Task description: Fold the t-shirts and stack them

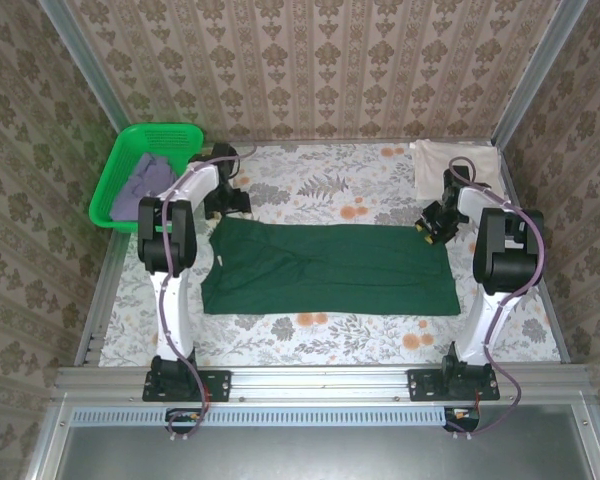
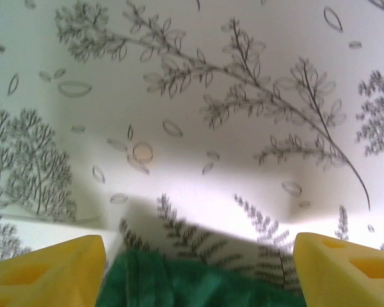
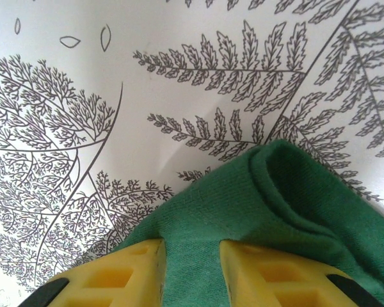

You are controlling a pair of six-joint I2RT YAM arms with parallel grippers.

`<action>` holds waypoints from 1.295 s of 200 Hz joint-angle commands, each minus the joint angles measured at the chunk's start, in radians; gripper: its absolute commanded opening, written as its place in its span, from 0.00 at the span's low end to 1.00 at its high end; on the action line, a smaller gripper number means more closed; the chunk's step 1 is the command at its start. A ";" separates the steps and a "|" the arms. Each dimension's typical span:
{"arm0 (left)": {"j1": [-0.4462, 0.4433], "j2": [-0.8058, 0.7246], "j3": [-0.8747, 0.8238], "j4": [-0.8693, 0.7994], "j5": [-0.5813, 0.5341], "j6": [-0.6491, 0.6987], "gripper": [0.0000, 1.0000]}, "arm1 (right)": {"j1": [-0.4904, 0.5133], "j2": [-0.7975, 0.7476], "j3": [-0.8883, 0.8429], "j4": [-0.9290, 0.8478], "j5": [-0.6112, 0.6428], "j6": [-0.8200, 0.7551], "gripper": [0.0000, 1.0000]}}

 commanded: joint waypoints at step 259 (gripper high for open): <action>0.019 -0.073 0.011 -0.090 0.143 0.036 0.64 | -0.038 0.064 0.022 -0.035 0.024 -0.022 0.35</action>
